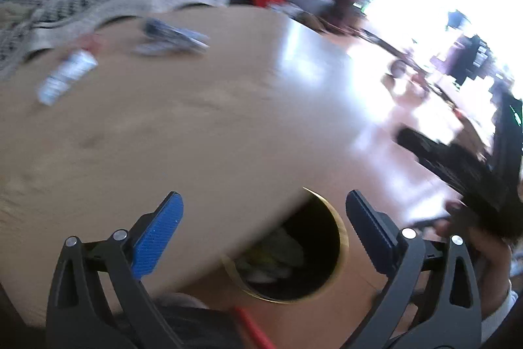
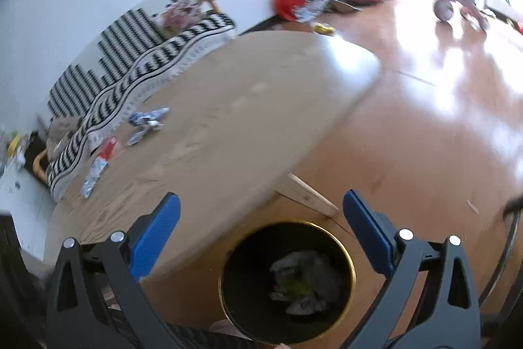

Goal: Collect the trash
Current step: 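Move both grippers back over the table toward the blister pack and receipt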

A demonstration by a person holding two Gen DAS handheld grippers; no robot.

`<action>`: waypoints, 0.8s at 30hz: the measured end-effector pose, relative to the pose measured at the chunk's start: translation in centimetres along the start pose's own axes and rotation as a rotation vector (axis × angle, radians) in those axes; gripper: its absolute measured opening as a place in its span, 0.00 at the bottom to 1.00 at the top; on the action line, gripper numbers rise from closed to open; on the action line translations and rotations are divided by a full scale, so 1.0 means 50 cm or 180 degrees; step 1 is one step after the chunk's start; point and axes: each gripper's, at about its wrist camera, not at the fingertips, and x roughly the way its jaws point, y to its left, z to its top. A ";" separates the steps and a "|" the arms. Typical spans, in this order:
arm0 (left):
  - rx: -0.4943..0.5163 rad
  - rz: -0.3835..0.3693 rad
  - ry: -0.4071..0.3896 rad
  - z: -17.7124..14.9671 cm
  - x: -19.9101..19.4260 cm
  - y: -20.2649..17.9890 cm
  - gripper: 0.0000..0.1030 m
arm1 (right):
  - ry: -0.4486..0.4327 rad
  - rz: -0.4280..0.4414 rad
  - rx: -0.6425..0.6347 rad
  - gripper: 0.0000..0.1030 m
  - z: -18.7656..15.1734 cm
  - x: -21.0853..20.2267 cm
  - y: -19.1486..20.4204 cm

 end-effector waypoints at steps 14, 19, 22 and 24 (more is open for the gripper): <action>-0.0968 0.0936 0.0308 0.098 0.064 0.465 0.94 | 0.0552 0.0060 -0.1158 0.93 0.041 0.277 0.263; -0.0607 0.1011 0.0351 0.140 0.113 0.473 0.94 | 0.0622 0.0059 -0.1303 0.93 0.071 0.368 0.315; -0.0320 0.1129 0.0309 0.163 0.148 0.476 0.95 | 0.0679 -0.0015 -0.1481 0.95 0.086 0.426 0.350; -0.0299 0.1134 0.0248 0.174 0.159 0.488 0.95 | 0.0718 -0.0019 -0.1770 0.95 0.099 0.457 0.384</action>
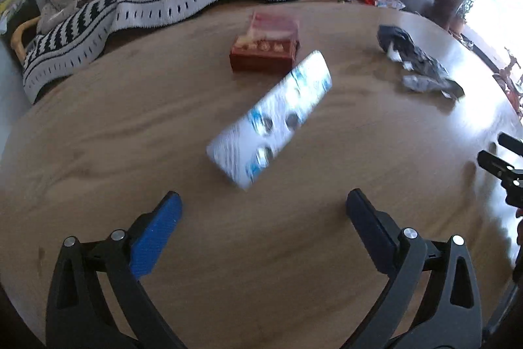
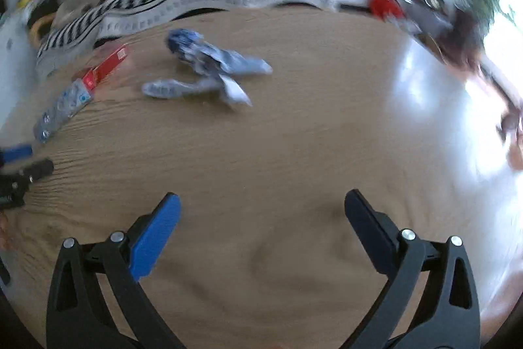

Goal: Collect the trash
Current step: 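Move both grippers back over the table toward the blister pack and receipt, then grasp the silver blister pack with the left gripper while the right gripper grasps the white receipt strip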

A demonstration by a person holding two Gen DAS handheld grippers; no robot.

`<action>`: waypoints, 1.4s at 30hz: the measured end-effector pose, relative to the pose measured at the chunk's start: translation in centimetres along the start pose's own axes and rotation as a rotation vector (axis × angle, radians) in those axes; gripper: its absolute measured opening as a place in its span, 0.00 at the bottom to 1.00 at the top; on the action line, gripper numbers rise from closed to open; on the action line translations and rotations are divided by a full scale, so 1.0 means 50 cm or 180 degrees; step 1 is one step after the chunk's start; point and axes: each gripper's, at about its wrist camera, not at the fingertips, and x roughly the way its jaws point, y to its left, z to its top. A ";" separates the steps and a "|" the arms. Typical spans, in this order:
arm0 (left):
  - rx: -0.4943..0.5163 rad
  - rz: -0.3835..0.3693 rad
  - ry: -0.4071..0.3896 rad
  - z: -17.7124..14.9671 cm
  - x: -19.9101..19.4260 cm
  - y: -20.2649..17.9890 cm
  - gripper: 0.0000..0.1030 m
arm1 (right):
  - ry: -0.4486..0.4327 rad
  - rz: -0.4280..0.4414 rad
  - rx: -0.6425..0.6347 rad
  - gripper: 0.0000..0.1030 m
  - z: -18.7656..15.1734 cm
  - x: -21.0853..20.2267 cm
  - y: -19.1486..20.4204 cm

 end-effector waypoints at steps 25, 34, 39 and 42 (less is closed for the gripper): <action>0.0001 0.0017 -0.0167 0.053 0.016 0.028 0.67 | -0.0042 0.0415 -0.0568 0.42 0.141 0.092 0.043; 0.0044 -0.0119 -0.0092 0.050 -0.008 0.009 0.32 | -0.0061 0.0444 -0.0387 0.12 0.117 0.057 0.068; 0.0016 -0.0167 -0.0159 0.050 -0.027 0.008 0.32 | -0.0163 0.0523 -0.0125 0.12 0.117 0.030 0.064; -0.0024 -0.0208 -0.0180 0.051 -0.035 0.009 0.32 | -0.0180 0.0501 -0.0101 0.12 0.118 0.020 0.065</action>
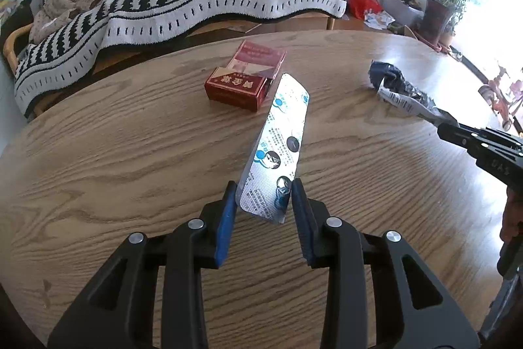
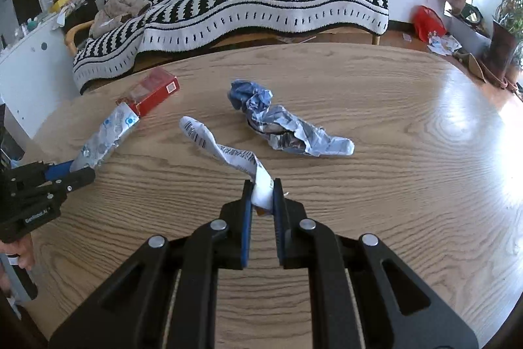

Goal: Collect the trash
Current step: 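Grasp the silver blister pack with the left gripper while the right gripper grasps the white receipt strip, then carry the blister pack and receipt strip with both grippers over the bin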

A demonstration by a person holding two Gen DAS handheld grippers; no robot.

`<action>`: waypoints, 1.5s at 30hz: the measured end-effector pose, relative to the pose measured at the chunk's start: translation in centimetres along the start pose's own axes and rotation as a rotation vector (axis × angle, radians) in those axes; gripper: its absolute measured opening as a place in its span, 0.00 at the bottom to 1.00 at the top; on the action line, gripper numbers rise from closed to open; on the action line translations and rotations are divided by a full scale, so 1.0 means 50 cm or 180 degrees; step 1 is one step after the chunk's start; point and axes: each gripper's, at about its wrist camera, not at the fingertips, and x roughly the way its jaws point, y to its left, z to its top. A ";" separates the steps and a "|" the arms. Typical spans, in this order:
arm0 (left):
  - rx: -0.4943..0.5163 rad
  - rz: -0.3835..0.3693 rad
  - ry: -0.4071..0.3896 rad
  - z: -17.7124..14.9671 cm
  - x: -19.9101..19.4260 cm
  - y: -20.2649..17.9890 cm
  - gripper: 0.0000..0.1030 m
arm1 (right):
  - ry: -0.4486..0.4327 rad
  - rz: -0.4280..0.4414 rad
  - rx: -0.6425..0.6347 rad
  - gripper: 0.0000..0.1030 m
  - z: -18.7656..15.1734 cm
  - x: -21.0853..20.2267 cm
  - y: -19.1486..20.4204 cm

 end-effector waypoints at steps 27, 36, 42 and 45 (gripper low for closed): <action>-0.0071 -0.0428 -0.0259 -0.013 -0.103 -0.066 0.33 | -0.0199 0.0057 0.0181 0.12 -0.051 -0.143 -0.002; 0.0152 -0.1232 -0.0195 -0.142 -0.233 -0.309 0.33 | -0.0618 -0.0306 0.0671 0.12 -0.211 -0.451 -0.157; 0.0390 -0.1670 0.0276 -0.258 -0.257 -0.475 0.33 | -0.0753 -0.0436 0.1174 0.12 -0.377 -0.596 -0.255; 0.0619 -0.1696 0.0453 -0.306 -0.252 -0.547 0.33 | -0.0613 -0.0344 0.1428 0.12 -0.477 -0.601 -0.275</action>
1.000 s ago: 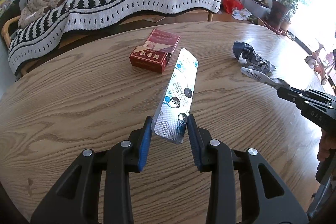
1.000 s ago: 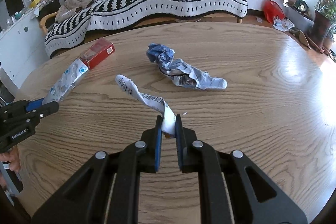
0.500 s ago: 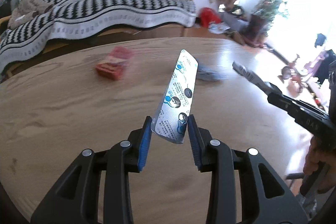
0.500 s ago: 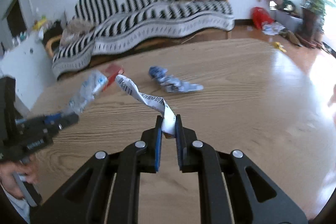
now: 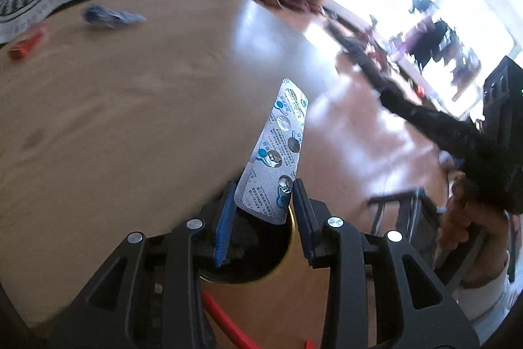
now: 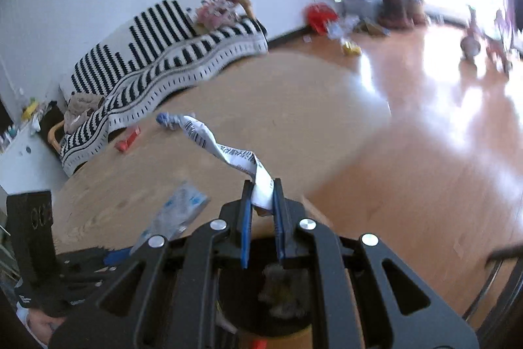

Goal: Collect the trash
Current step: 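Carry the blister pack and receipt strip with both grippers over the bin, then open both grippers to drop the blister pack and receipt into the bin, then move both grippers back over the table toward the cigarette box and crumpled paper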

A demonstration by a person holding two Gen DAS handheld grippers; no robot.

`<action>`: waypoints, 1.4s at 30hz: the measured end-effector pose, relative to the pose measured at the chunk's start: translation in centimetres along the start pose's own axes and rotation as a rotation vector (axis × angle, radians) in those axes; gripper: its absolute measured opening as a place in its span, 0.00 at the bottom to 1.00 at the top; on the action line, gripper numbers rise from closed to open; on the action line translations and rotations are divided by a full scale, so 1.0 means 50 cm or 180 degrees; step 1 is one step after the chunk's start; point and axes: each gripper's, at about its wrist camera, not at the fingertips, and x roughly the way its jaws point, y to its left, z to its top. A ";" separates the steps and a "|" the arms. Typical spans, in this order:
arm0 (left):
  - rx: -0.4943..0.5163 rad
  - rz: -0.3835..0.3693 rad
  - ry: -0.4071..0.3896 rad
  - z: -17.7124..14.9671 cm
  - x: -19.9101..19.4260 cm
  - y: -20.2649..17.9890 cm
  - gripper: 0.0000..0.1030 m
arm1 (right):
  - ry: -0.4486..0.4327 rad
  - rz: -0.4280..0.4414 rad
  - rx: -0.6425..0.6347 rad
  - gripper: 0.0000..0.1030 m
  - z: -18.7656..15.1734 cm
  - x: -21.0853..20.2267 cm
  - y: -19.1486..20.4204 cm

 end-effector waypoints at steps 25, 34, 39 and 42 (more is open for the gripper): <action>0.0038 0.0407 0.1129 -0.131 0.272 0.001 0.33 | 0.1151 -0.0065 0.0721 0.12 -0.233 0.202 -0.116; -0.0013 0.0263 0.1122 -0.136 0.258 -0.004 0.94 | 0.1015 -0.0008 0.0982 0.94 -0.206 0.177 -0.140; -0.0120 0.0189 0.1016 -0.133 0.242 0.000 0.94 | 0.0919 -0.0211 0.0934 0.93 -0.192 0.152 -0.146; -0.0160 0.0164 0.0919 -0.131 0.227 -0.003 0.94 | 0.0839 -0.0484 0.0618 0.93 -0.184 0.138 -0.125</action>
